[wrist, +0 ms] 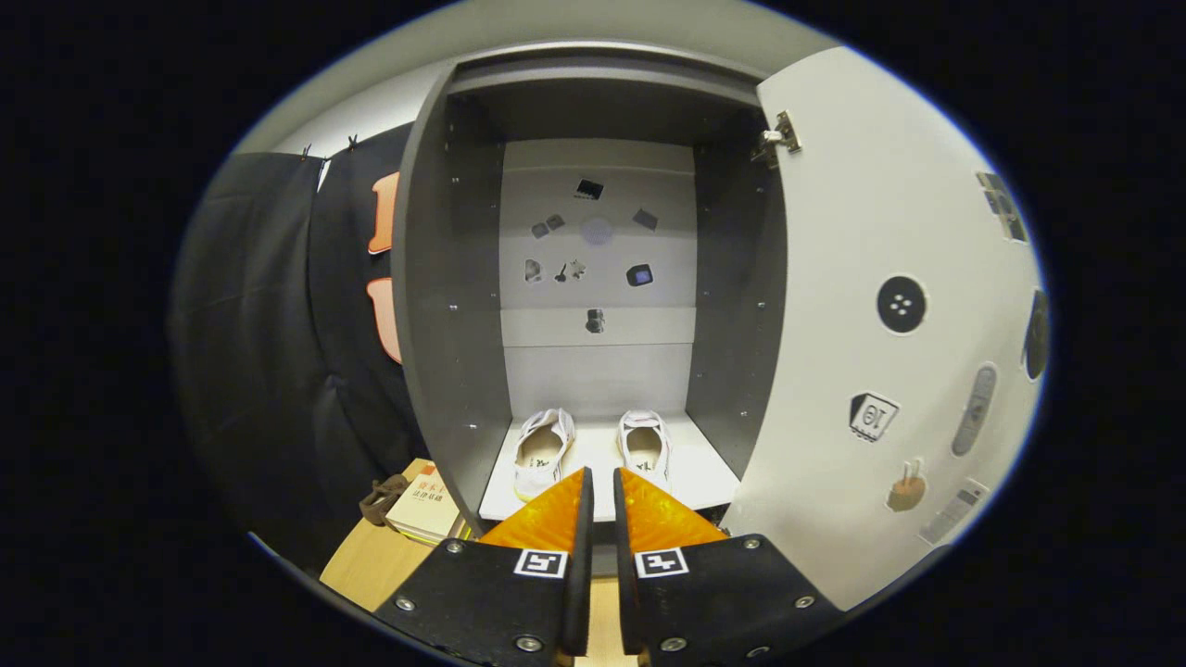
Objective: Open the shoe cabinet door, grab the shoes and put them into the shoe cabinet, then close the shoe cabinet door.
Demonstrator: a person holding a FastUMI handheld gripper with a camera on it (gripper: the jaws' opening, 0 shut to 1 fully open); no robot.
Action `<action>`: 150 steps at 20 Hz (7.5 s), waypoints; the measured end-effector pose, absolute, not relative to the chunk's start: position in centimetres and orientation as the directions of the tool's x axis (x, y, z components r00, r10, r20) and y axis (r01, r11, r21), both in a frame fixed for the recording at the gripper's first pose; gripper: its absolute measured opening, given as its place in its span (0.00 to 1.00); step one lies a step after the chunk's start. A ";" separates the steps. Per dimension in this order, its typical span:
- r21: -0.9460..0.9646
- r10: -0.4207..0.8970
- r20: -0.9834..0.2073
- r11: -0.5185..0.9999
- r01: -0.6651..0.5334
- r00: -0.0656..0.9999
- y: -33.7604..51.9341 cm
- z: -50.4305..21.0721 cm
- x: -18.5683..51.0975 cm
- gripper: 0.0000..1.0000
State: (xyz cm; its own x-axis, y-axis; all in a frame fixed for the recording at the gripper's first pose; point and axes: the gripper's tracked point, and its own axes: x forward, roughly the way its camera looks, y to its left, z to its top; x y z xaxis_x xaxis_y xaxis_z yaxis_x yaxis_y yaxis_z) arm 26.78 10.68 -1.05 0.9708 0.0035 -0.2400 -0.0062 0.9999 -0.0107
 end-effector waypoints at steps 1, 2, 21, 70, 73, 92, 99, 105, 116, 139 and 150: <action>-0.008 -0.007 -0.233 1.000 0.005 0.972 10.4 -0.8 25.5 0.13; -0.004 -0.018 -0.226 1.000 0.017 0.974 10.1 -0.4 24.1 0.13; -0.024 -0.069 -0.148 0.998 0.066 0.987 5.6 0.4 9.2 0.47; 0.102 0.054 -0.171 0.994 -0.037 0.984 -10.5 -6.8 8.9 0.71; 0.104 0.134 -0.176 0.988 -0.117 0.975 -7.2 -6.7 9.2 0.71; 0.136 0.334 -0.147 0.939 -0.315 0.931 3.4 -6.4 14.2 0.79; 0.147 0.381 -0.147 0.921 -0.361 0.913 9.3 -6.6 18.5 0.87; 0.076 0.373 -0.153 0.928 -0.366 0.915 13.8 -6.3 22.3 0.92; 0.091 0.362 -0.155 0.932 -0.352 0.919 17.0 -6.9 25.3 0.94; 0.045 0.165 -0.092 0.986 -0.161 0.982 17.6 -6.9 27.7 0.96; 0.050 0.167 -0.081 0.985 -0.164 0.983 17.4 -5.6 25.1 0.96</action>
